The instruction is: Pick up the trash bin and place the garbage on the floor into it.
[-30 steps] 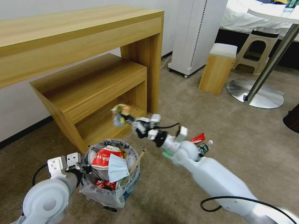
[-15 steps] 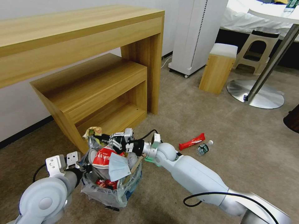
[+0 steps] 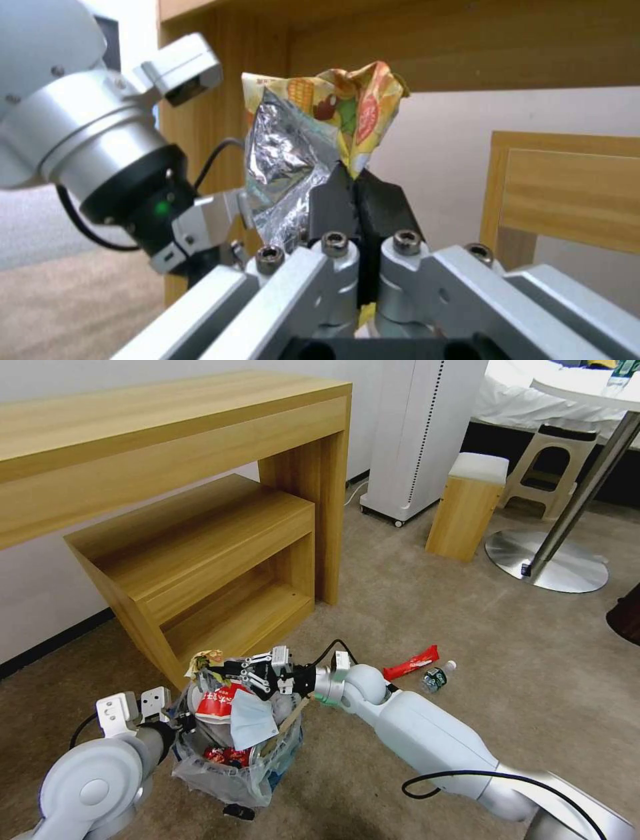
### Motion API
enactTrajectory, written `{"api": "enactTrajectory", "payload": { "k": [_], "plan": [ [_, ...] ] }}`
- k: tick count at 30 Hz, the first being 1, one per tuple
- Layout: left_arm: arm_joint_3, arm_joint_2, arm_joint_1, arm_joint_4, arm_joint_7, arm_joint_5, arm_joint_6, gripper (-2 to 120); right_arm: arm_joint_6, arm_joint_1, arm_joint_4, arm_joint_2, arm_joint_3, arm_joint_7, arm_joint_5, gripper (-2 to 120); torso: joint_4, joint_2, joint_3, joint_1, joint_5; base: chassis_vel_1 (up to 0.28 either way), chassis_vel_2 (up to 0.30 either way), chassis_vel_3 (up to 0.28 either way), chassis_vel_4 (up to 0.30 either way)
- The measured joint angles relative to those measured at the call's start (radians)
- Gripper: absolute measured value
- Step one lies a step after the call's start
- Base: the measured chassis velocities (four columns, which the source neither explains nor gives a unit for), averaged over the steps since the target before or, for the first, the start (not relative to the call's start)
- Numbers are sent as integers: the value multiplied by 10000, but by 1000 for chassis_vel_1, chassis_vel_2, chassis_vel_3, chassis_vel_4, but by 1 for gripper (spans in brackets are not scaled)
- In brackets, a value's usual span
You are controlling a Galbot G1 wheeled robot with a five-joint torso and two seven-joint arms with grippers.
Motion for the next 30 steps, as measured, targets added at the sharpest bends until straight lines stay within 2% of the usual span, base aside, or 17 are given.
{"api": "enactTrajectory", "payload": {
  "k": [5, 13, 19, 28, 29, 30],
  "plan": [
    [34, -52, 6, -38, 17, 12, -1, 0, 99, -23, -142, 46, 3, -231, -260, 0, 0, 0, -1, 0, 0, 0, 0, 0, 0],
    [-11, -47, 35, -32, 44, 57, -6, 0, 238, 37, -416, 379, -304, -1387, 44, 0, 1, 0, 0, 0, 0, 0, 0, 0, 0],
    [-98, -14, 56, -95, 52, 58, -12, 0, -4, 147, -550, 378, -335, -2024, -51, 0, 1, 0, 0, 0, 0, 0, 0, 0, 0],
    [-116, -77, 94, -116, 57, 99, -19, 0, -121, 114, -612, 221, -159, -2269, -160, 0, 0, -1, 0, 0, 0, 0, 0, 0, 0],
    [-117, -81, 102, -117, 57, 119, -20, 0, -131, 86, -589, 218, -148, -2282, -119, 7, 0, 0, 0, 0, 0, 0, 0, 0, 0],
    [-117, -81, 102, -117, 57, 119, -20, 0, -131, 86, -589, 218, -148, -2282, -119, 7, 0, 0, 0, 0, 0, 0, 0, 0, 0]
  ]
}}
